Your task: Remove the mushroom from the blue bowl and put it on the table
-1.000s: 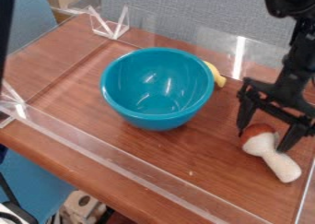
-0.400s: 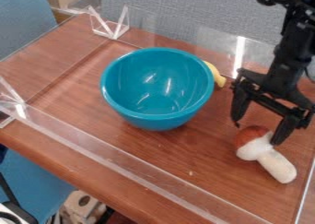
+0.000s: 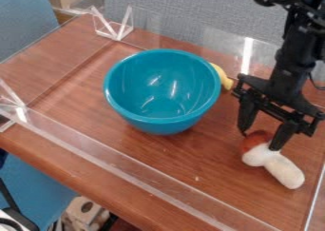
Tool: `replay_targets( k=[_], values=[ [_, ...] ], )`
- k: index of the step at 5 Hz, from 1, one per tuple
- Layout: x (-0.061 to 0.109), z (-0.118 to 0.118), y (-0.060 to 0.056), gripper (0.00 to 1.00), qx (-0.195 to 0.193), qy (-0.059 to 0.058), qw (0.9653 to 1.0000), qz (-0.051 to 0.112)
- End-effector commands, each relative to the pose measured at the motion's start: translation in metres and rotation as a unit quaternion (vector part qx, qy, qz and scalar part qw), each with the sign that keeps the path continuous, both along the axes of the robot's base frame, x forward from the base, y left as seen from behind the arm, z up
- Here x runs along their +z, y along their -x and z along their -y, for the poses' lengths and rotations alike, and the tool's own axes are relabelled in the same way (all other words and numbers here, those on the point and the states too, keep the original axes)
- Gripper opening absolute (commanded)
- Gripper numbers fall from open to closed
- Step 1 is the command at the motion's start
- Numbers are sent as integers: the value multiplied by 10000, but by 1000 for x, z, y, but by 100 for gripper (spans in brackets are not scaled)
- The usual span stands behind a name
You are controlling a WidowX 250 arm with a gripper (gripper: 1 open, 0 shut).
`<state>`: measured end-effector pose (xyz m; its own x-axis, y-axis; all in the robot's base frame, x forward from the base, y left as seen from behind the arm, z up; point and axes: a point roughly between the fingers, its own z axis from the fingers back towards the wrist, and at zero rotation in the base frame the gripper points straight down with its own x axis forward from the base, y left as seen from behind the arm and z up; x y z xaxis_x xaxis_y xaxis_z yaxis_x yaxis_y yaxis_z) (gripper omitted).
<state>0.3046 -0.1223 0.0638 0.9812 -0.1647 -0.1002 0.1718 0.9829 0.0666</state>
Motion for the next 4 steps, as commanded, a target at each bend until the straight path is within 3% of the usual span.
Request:
replay_targets(
  k=[1,2,4],
  values=[
    [26,2,-13,0,-314,178,9986,380],
    [19,5,-24,0,-606,197,9973,376],
    [12,16,-47,0,-721,209,9966,342]
  ],
)
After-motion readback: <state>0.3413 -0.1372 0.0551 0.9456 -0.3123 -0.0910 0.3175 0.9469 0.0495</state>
